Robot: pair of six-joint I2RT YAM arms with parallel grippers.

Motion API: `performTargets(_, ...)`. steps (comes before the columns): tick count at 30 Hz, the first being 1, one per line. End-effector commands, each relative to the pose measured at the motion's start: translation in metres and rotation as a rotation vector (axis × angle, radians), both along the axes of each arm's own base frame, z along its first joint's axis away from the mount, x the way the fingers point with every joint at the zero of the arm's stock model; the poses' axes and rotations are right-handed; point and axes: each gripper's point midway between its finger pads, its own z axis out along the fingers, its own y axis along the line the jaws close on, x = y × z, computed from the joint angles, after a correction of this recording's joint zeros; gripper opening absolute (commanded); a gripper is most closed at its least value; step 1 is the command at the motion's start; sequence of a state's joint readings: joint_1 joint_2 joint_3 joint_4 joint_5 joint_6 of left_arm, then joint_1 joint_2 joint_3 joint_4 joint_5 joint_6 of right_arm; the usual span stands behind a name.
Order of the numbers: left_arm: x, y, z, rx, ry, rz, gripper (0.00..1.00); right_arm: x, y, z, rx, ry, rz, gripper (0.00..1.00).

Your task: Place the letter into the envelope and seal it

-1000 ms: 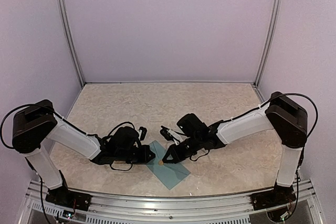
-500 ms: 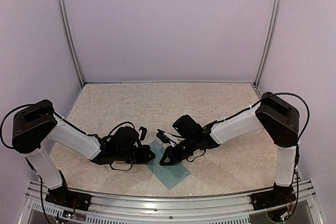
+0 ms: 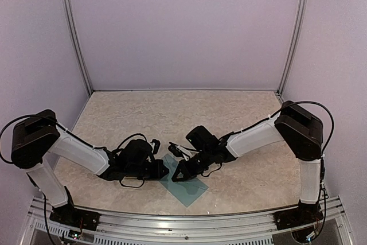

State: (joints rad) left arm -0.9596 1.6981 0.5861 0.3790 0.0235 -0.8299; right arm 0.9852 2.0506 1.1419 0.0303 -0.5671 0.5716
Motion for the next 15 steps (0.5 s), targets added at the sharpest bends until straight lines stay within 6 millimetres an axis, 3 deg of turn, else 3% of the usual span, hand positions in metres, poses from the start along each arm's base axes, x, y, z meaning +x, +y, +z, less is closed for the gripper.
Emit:
performTargets(1, -0.026, 0.020, -0.018, 0.121, 0.071, -0.029, 0.04, 0.001, -0.010, -0.020, -0.072, 0.033, -0.031, 0.00)
performTargets(8, -0.036, 0.010, -0.001, 0.081, 0.044, -0.068, 0.05, -0.001, -0.009, -0.024, -0.075, 0.049, -0.029, 0.00)
performTargets(15, -0.040, 0.012, -0.023, 0.117, 0.080, -0.071, 0.04, 0.000, -0.008, -0.027, -0.080, 0.055, -0.029, 0.00)
